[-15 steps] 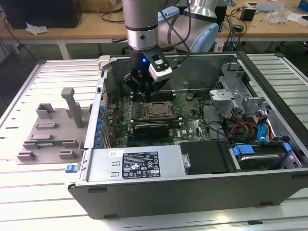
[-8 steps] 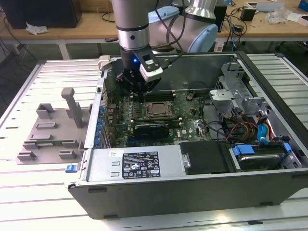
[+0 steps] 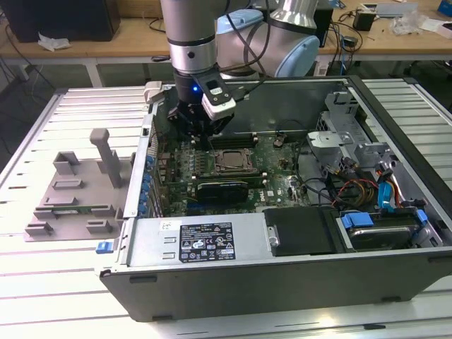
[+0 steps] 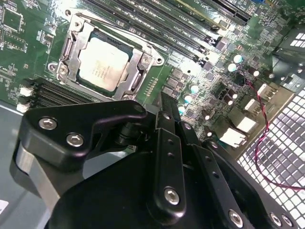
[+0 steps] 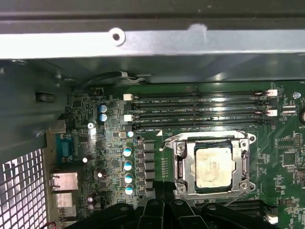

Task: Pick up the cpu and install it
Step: 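Install the first cpu locking lever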

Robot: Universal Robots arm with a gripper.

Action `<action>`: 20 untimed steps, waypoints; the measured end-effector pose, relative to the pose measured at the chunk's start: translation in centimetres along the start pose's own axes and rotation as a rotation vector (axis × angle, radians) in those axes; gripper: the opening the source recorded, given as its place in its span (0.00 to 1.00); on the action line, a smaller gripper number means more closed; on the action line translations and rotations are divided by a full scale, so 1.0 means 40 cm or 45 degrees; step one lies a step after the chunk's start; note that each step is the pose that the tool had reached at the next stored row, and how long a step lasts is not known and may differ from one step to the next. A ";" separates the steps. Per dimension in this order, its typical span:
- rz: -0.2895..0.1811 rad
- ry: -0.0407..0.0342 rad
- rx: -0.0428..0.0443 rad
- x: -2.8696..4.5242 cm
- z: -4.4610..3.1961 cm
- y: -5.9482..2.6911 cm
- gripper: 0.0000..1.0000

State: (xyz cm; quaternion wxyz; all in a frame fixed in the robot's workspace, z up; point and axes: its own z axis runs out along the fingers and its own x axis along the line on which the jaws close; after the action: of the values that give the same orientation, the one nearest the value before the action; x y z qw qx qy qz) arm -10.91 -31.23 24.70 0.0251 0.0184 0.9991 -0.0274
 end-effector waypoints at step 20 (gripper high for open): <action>0.005 0.0066 -0.177 0.023 -0.040 -0.006 0.11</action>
State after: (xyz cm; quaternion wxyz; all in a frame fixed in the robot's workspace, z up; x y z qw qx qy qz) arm -11.91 -31.36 26.26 0.0238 0.0187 0.9987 0.0422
